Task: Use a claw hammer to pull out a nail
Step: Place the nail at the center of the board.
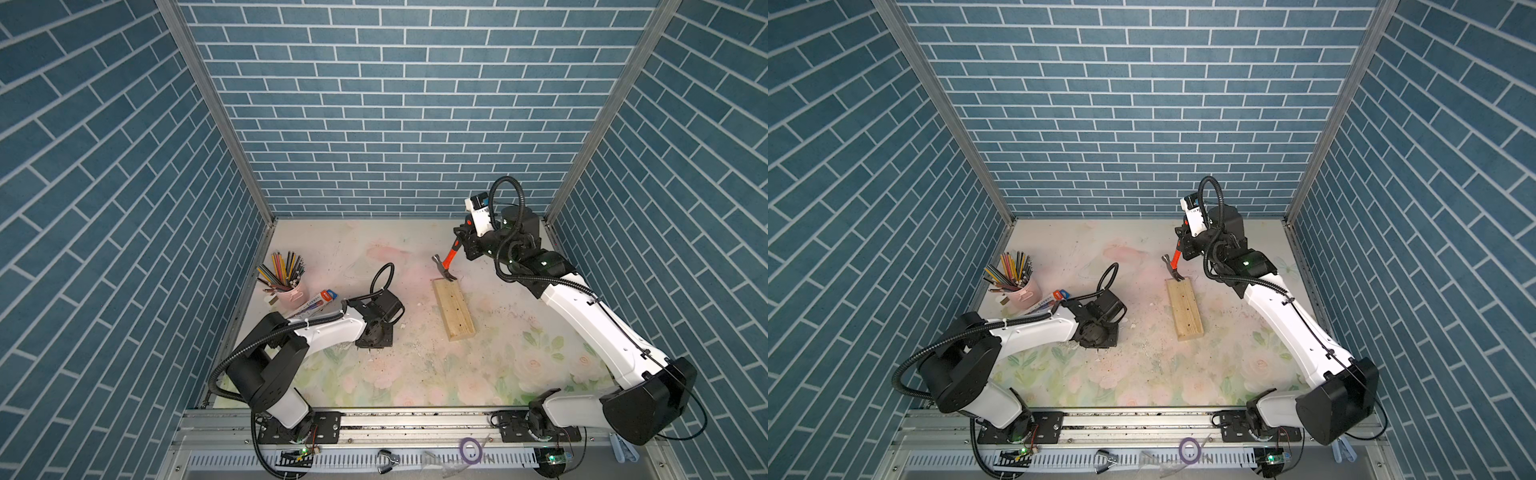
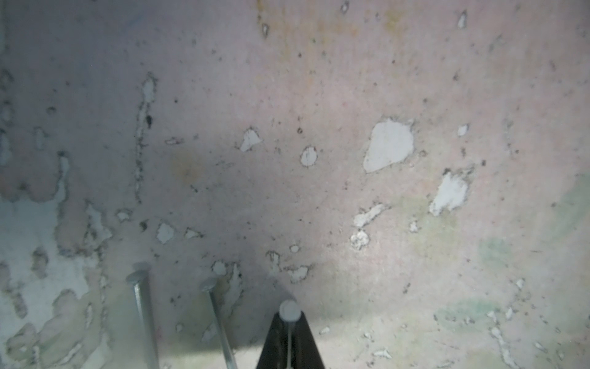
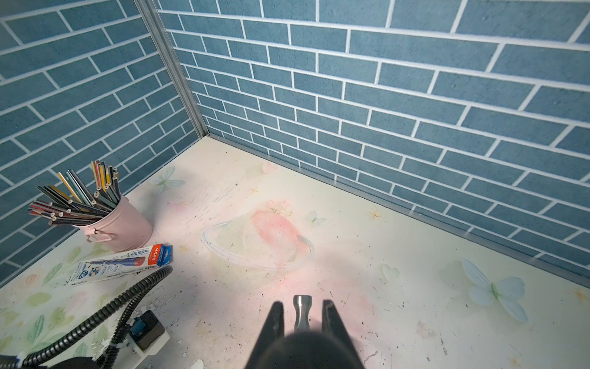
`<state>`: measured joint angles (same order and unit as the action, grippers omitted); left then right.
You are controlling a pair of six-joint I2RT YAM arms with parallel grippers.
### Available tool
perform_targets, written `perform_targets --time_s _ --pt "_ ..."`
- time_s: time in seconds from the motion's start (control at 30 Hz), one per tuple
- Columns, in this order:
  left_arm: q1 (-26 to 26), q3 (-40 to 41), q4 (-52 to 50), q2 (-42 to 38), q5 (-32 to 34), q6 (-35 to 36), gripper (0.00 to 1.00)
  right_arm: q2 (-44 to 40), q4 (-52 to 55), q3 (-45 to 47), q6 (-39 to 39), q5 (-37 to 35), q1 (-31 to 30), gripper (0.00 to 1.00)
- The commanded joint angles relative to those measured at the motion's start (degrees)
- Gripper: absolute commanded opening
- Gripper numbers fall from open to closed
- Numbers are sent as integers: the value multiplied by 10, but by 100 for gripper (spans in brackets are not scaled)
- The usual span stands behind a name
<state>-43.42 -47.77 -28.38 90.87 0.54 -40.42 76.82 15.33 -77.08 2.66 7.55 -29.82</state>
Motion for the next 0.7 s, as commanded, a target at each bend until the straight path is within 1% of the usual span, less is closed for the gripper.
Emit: perform_targets --time_s 0.0,0.37,0.47,0.63,0.67 --pt "-1 22 -15 9 26 -12 11 -7 -58 -32 -18 1 1 0" --pt "-3 20 -19 4 30 -15 14 -9 -58 -30 -19 2 1 0" --pt "-4 16 -20 2 31 -15 18 -9 -58 -29 -19 1 2 0" --pt "-3 0 -18 -11 27 -12 28 -8 -58 -30 -19 2 2 0" --pt "-4 -3 -16 -15 26 -9 29 -9 -58 -30 -19 2 1 0"
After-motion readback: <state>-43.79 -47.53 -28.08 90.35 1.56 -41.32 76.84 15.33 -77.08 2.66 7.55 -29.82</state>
